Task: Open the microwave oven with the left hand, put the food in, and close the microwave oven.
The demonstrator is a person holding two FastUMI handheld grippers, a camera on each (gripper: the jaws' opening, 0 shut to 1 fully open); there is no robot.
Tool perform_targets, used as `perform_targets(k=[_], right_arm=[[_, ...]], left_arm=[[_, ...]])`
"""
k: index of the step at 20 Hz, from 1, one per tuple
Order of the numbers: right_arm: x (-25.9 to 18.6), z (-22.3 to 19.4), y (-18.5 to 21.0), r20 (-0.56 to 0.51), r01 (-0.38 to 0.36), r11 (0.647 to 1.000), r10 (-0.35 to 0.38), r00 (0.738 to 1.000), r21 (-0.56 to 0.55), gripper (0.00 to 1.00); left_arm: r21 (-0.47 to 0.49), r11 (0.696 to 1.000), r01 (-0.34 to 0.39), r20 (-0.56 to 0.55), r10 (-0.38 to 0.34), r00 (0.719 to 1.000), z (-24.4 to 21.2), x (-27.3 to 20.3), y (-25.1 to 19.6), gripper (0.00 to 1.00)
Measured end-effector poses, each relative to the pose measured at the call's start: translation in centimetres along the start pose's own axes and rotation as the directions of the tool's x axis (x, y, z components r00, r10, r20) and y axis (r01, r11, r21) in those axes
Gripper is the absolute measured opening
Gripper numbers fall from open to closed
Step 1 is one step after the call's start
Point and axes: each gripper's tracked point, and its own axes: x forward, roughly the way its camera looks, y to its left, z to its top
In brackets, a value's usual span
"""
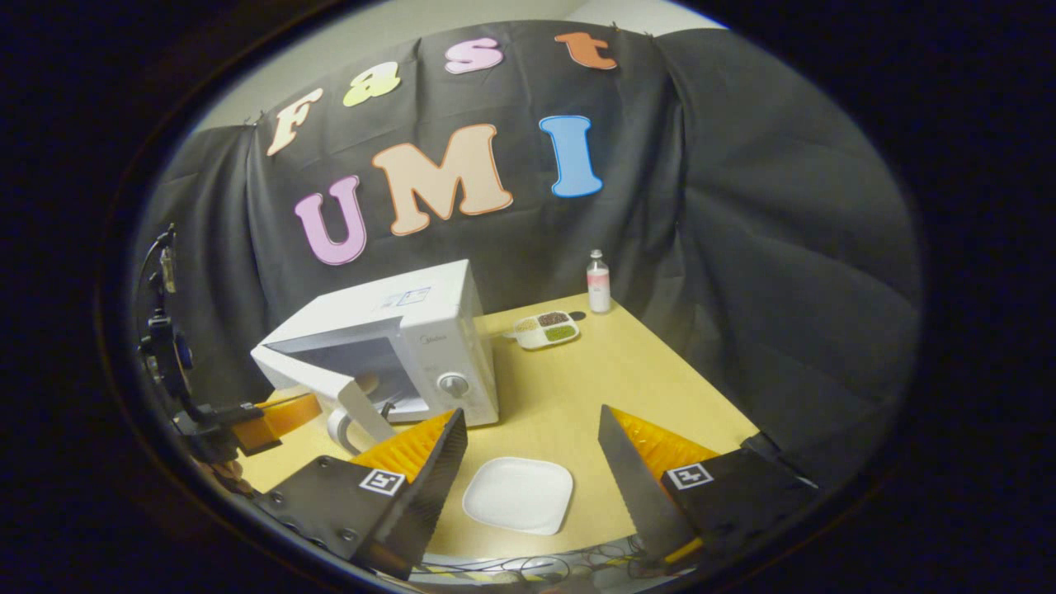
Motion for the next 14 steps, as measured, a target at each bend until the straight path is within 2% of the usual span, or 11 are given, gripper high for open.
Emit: perform_targets(k=[1,2,7,14], right_arm=[[0.2,0.1,-0.2,-0.001,0.004,1.0,-0.004,1.0,0.002,0.99],[0.4,0.2,-0.4,0.0,0.006,1.0,-0.006,1.0,0.006,0.92],[1.0,1.1,-0.9,0.015,0.005,1.0,-0.005,1.0,0.009,0.92],[1.4,2.9,0.3,0.077,-0.041,0.999,0.043,0.996,-0.031,0.92]], left_arm=[[-0.002,1.0,-0.007,0.005,0.007,1.0,0.3,0.5,-0.1,0.0],[0.0,1.0,-0.014,0.007,0.014,1.0,0.4,1.1,0.0,0.0],[0.033,0.999,-0.031,0.021,0.03,0.999,1.4,3.8,-0.3,0.0],[-0.005,0.999,-0.033,0.026,0.034,0.999,1.7,6.7,-0.4,0.0]])
